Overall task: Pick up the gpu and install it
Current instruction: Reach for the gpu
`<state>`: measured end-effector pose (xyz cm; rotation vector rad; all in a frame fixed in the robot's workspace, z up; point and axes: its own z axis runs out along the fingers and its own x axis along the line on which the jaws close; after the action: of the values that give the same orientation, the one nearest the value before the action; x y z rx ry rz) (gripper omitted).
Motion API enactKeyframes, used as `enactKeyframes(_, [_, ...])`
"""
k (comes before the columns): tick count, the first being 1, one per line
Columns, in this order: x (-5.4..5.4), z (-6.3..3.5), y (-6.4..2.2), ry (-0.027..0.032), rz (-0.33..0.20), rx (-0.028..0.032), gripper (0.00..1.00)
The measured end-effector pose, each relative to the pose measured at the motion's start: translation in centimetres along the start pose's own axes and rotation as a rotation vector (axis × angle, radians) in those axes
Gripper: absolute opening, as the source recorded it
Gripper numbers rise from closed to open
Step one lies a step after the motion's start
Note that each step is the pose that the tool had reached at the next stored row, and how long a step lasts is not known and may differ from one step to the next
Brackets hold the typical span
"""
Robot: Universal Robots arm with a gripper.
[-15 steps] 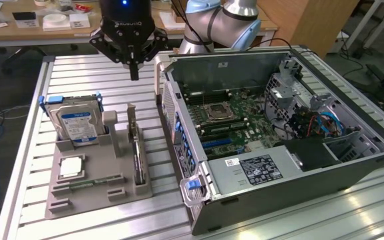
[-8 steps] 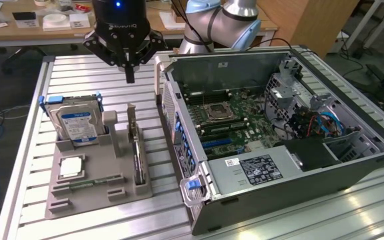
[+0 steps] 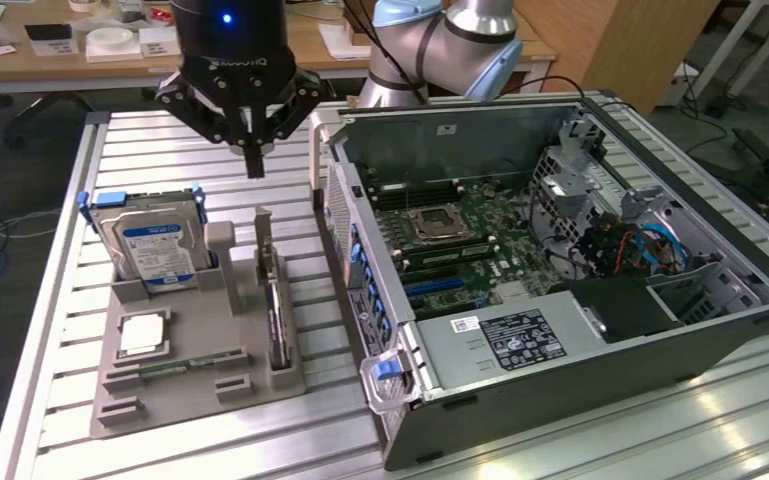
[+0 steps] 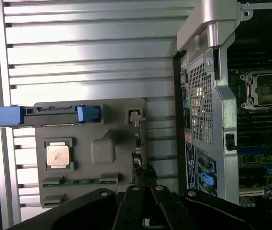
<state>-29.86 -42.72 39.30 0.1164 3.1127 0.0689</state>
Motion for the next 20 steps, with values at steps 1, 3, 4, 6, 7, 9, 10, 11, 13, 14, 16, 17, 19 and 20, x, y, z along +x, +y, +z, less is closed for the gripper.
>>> enactKeyframes(1, [0.1,-0.01,-0.24,0.0000,0.000,0.0000,0.11])
enactKeyframes(3, [0.2,-0.03,-0.69,0.0000,0.000,0.0000,0.11])
enactKeyframes(4, [0.2,-0.04,-0.90,0.0000,0.000,-0.0001,0.11])
enactKeyframes(6, [0.3,-0.07,-1.35,0.0000,0.000,0.0000,0.11])
enactKeyframes(7, [0.4,-0.08,-1.56,0.0000,0.000,0.0000,0.11])
enactKeyframes(9, [0.4,-0.10,-1.95,-0.0001,0.000,0.0000,0.11])
enactKeyframes(10, [0.4,-0.11,-2.13,0.0000,0.000,0.0000,0.11])
enactKeyframes(11, [0.5,-0.11,-2.29,-0.0001,0.000,0.0000,0.11])
enactKeyframes(13, [0.5,-0.13,-2.65,0.0000,0.000,0.0000,0.11])
enactKeyframes(14, [0.5,-0.14,-2.81,0.0000,0.000,0.0000,0.11])
enactKeyframes(16, [0.5,-0.16,-3.10,0.0001,0.000,0.0001,0.11])
enactKeyframes(17, [0.5,-0.15,-3.15,0.0000,0.000,0.0000,0.11])
enactKeyframes(19, [0.5,-0.15,-3.14,-0.0001,0.000,-0.0001,0.11])
enactKeyframes(20, [0.5,-0.15,-3.15,-0.0001,0.000,0.0000,0.11])
